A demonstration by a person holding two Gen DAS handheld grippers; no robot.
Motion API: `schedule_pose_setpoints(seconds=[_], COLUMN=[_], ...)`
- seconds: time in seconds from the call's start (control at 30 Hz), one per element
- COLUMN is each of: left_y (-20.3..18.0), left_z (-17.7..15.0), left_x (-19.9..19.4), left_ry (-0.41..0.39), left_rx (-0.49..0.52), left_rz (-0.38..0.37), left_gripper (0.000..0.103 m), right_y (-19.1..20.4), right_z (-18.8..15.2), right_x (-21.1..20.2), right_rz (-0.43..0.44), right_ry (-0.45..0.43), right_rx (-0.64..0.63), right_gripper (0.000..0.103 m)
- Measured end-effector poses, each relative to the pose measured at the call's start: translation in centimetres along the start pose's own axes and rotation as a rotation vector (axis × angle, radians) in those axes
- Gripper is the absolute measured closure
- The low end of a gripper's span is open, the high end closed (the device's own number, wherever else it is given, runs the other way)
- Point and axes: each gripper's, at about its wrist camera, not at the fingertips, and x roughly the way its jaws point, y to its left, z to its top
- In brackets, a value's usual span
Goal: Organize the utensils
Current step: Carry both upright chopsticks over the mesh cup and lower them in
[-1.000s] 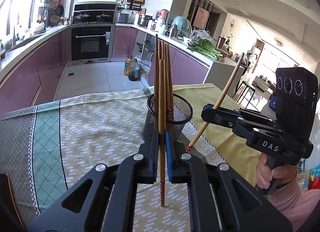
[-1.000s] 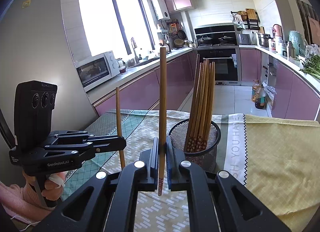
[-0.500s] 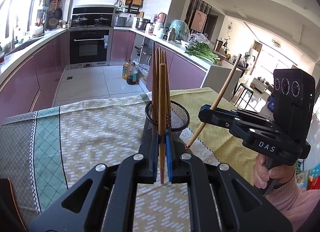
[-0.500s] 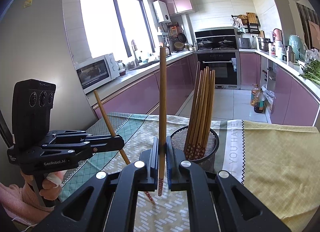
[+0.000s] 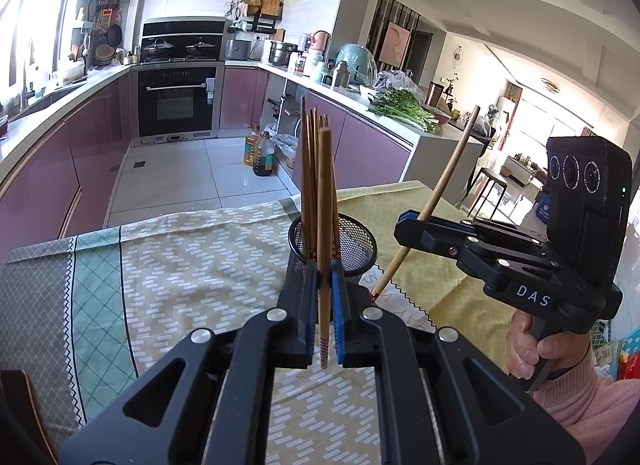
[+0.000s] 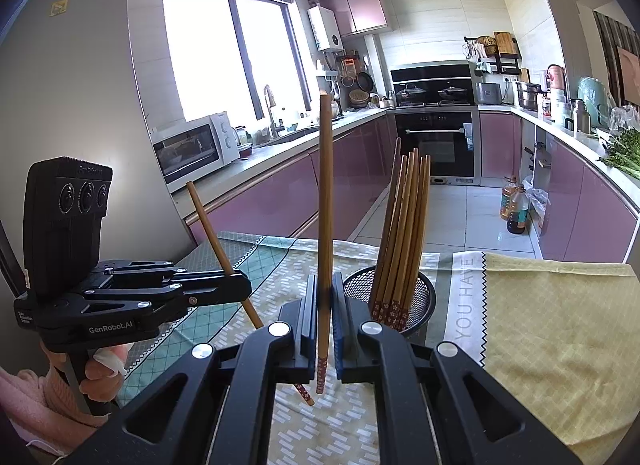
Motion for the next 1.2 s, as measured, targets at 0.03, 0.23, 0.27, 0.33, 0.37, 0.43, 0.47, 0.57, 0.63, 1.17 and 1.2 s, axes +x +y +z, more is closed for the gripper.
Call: schedule_pose_setpoints(seconds=[0.03,0.23,0.27,0.33,0.37,0.43,0.47,0.57,0.63,1.17,1.2], left_y=[0.0,-0.1,-0.1,-0.1,-0.2,-0.2,-0.2,-0.3,-0.4,-0.7,-0.7], left_z=[0.1,0.5,0.7,0.8,0.9,1.1,1.2,1.5,1.8,3.4,3.5], left_x=[0.1,0.0,-0.1,-0.1,-0.1,-0.1,-0.2,-0.2,-0.4,-1.2,-1.3], left_ry=[-0.001,-0.016,-0.018,-0.021,-0.024,-0.030,-0.032,-0.039,-0.046,-0.101,-0.105], left_rx=[0.001,0.007,0.008,0.010,0.012,0.015,0.016,0.020,0.024,0.040,0.040], left_rz=[0.000,0.000,0.000,0.000,0.000,-0.001,-0.002,-0.004,-0.002,-0.015,-0.017], left_gripper=[0.095,0.095,0.095,0.096,0.096,0.095,0.095,0.095,0.095,0.096,0.095], right_y=[0.0,0.1,0.0,0.1,0.1,0.1,0.1,0.1,0.1,0.0,0.0], right_z=[0.1,0.4,0.5,0.5,0.5,0.7,0.7,1.0,1.2,3.1,3.2], right_x=[0.0,0.0,-0.1,-0.2,-0.2,-0.4,-0.4,-0.6,-0.7,-0.9,-0.9], right_rz=[-0.001,-0.004,-0.005,-0.006,-0.006,-0.008,-0.009,-0.013,-0.015,-0.009,-0.009], right_ry=[-0.002,-0.010,-0.011,-0.016,-0.017,-0.023,-0.025,-0.033,-0.039,-0.073,-0.076], right_rx=[0.000,-0.005,-0.005,-0.007,-0.008,-0.009,-0.009,-0.012,-0.014,-0.027,-0.029], right_gripper=[0.097,0.097,0.097,0.097,0.097,0.097,0.097,0.097,0.097,0.097,0.097])
